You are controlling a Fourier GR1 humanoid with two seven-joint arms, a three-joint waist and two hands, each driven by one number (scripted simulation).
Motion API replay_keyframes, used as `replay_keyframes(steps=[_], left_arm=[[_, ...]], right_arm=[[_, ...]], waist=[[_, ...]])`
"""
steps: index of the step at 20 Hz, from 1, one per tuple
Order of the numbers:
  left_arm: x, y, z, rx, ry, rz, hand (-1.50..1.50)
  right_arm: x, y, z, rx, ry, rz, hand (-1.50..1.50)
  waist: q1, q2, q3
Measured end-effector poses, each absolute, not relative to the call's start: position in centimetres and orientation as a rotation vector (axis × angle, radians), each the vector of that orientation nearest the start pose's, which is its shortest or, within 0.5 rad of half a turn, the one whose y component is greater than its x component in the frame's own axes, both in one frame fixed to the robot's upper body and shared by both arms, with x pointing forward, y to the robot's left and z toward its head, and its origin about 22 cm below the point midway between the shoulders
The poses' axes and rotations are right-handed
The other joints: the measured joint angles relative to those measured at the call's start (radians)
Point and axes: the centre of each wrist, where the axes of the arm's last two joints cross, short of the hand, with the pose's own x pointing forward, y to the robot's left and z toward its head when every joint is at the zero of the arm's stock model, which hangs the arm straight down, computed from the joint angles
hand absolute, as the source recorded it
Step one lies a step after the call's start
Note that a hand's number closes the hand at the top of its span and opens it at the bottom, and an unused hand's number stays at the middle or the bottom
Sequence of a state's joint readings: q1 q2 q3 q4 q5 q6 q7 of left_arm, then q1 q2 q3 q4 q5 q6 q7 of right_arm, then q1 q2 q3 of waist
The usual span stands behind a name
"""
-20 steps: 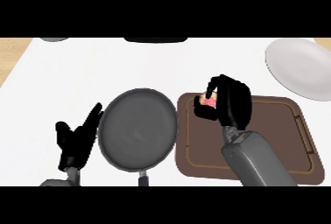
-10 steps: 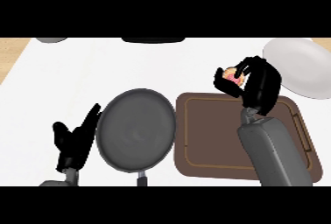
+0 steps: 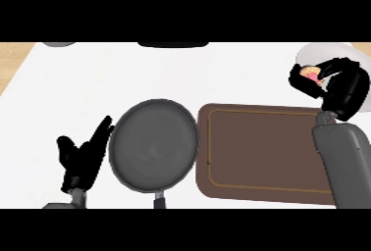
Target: Pick the cupcake from the tray and place it in the plate
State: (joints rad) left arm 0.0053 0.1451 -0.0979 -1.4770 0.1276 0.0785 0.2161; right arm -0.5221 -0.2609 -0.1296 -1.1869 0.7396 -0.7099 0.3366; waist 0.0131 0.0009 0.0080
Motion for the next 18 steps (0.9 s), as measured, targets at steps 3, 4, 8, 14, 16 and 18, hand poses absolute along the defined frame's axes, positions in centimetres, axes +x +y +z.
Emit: replay_keyframes(steps=[3,4,8,14,16,18], left_arm=[[24.0,24.1,-2.0,0.01,-1.253,-0.025,0.0],[24.0,24.1,-2.1,0.009,-1.257,-0.026,0.0],[24.2,23.9,-1.8,0.003,-1.257,-0.038,0.0],[24.3,23.0,-1.8,0.002,-1.276,-0.045,0.0],[24.4,23.1,-1.5,0.0,-1.273,-0.048,0.0],[24.5,23.2,-1.5,-0.009,-1.277,-0.052,0.0]], right_arm=[[37.3,-31.1,7.8,-1.335,-1.525,-0.135,1.5],[37.6,-32.2,7.8,-1.351,-1.523,-0.147,1.5],[38.3,-36.3,8.2,-1.397,-1.509,-0.188,1.5],[38.2,-41.6,9.0,-1.427,-1.493,-0.202,1.5],[37.9,-43.0,9.1,-1.427,-1.49,-0.208,1.5],[37.3,-44.3,8.7,-1.418,-1.448,-0.21,1.5]], waist=[[0.008,0.004,0.001],[0.01,0.004,0.001],[0.021,0.009,0.002],[0.039,0.017,0.003],[0.044,0.019,0.003],[0.048,0.023,0.003]])
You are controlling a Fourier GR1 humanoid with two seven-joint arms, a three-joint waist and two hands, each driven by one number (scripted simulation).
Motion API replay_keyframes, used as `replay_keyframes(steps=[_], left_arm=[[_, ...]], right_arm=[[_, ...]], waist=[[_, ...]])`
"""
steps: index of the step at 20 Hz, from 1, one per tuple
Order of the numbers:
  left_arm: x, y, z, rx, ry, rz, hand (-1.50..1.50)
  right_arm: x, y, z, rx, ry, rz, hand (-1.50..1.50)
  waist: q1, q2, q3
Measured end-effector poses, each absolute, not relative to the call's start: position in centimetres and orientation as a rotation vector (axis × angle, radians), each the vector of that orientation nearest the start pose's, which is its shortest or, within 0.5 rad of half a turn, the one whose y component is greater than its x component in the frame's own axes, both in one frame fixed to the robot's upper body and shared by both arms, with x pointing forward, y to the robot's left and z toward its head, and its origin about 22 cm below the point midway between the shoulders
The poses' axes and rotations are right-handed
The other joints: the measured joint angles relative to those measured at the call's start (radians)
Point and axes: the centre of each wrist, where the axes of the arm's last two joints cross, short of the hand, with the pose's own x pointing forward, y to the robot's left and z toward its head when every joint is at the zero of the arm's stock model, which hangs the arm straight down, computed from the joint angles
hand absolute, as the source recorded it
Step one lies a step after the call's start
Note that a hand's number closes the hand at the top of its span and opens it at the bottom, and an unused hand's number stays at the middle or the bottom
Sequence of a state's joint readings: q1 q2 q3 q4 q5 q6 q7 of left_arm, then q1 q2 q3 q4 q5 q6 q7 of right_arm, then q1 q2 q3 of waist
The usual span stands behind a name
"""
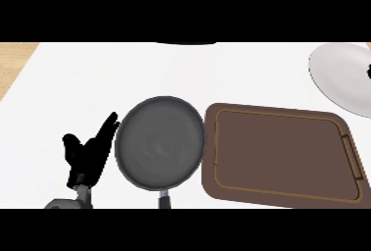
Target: Pick the cupcake from the tray and place it in the plate
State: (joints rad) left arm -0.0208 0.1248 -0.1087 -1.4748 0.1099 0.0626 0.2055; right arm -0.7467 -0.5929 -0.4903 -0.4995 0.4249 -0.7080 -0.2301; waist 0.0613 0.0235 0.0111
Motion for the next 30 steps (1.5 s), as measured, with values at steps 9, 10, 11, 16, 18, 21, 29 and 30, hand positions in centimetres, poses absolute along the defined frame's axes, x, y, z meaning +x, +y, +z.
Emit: replay_keyframes(steps=[9,10,11,16,18,21,29,30], left_arm=[[24.9,22.8,-1.0,-0.03,-1.293,-0.082,0.0],[24.9,22.8,-1.0,-0.033,-1.295,-0.079,0.0],[25.0,22.8,-1.0,-0.034,-1.293,-0.078,0.0],[24.8,22.8,-1.0,-0.033,-1.293,-0.075,0.0],[24.8,23.0,-1.1,-0.028,-1.287,-0.067,0.0],[24.9,23.1,-1.1,-0.026,-1.277,-0.064,0.0],[24.3,23.4,-1.4,-0.011,-1.271,-0.043,0.0],[24.3,23.5,-1.5,-0.006,-1.267,-0.043,0.0]], right_arm=[[35.7,-47.1,7.2,-1.244,-1.233,-0.049,-1.5],[35.6,-47.2,7.1,-1.223,-1.244,-0.045,-1.5],[35.6,-47.2,7.1,-1.201,-1.261,-0.046,-1.5],[36.2,-46.6,7.3,-1.123,-1.411,-0.149,-1.5],[36.1,-46.9,7.6,-1.096,-1.472,-0.216,-1.5],[35.4,-47.9,7.7,-1.061,-1.525,-0.308,-1.5],[31.8,-51.4,6.7,-0.866,-1.591,-0.381,-1.5],[31.2,-51.9,6.5,-0.834,-1.598,-0.371,-1.5]], waist=[[0.032,0.015,0.002],[0.033,0.016,0.003],[0.032,0.017,0.004],[0.028,0.016,0.006],[0.02,0.014,0.006],[0.01,0.011,0.005],[-0.01,-0.002,0.003],[-0.014,-0.004,0.002]])
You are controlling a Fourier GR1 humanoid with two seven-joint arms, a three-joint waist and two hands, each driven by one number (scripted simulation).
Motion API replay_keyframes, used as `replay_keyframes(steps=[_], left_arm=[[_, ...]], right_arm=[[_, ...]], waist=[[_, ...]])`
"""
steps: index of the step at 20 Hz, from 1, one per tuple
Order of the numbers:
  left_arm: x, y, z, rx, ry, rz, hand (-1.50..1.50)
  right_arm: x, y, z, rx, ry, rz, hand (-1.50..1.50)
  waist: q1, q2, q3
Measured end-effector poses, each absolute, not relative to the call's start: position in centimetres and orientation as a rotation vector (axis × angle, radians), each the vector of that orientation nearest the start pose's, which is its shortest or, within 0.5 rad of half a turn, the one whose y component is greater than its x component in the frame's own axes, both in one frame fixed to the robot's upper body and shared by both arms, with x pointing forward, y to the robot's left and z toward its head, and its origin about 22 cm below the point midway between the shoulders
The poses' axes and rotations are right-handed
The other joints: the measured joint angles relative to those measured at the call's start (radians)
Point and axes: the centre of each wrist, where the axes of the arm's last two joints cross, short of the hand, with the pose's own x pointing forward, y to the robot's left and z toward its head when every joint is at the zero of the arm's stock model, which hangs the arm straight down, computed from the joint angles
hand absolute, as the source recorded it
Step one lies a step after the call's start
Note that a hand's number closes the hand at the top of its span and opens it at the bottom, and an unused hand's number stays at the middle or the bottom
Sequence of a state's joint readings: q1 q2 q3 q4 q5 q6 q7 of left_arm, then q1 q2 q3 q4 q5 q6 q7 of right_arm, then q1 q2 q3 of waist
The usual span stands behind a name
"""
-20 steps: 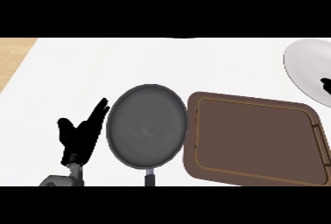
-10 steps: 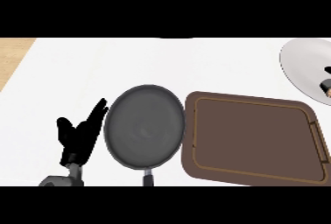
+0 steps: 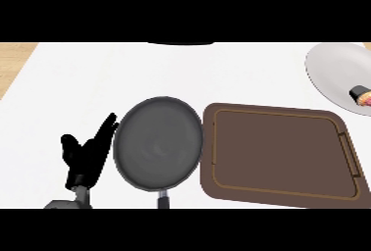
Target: Pick the cupcake from the tray and place it in the plate
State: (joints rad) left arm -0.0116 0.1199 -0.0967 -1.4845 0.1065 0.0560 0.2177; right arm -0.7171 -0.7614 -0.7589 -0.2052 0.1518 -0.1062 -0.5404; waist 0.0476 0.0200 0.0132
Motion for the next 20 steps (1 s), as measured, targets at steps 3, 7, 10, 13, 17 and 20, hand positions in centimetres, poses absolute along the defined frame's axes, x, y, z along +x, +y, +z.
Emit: replay_keyframes(steps=[3,7,10,13,17,20], left_arm=[[24.5,23.6,-1.5,-0.007,-1.256,-0.036,0.0],[24.2,23.5,-1.7,0.005,-1.258,-0.04,0.0],[24.2,23.8,-1.9,0.004,-1.257,-0.034,0.0],[24.1,23.7,-1.9,0.003,-1.255,-0.03,0.0],[23.9,23.8,-1.9,0.014,-1.252,-0.03,0.0],[24.0,24.1,-1.9,0.009,-1.247,-0.021,0.0]], right_arm=[[29.4,-53.2,5.8,-0.769,-1.616,-0.333,-1.5],[27.1,-54.0,4.0,-0.711,-1.623,-0.272,-1.5],[26.1,-54.6,3.7,-0.711,-1.606,-0.217,-1.5],[24.9,-55.1,3.1,-0.714,-1.582,-0.165,-1.5],[24.0,-55.2,2.3,-0.719,-1.561,-0.132,-1.5],[23.4,-55.4,2.0,-0.72,-1.548,-0.115,-1.5]], waist=[[-0.008,-0.004,-0.001],[-0.014,-0.009,-0.002],[-0.018,-0.012,-0.003],[-0.022,-0.014,-0.004],[-0.025,-0.017,-0.005],[-0.029,-0.019,-0.005]])
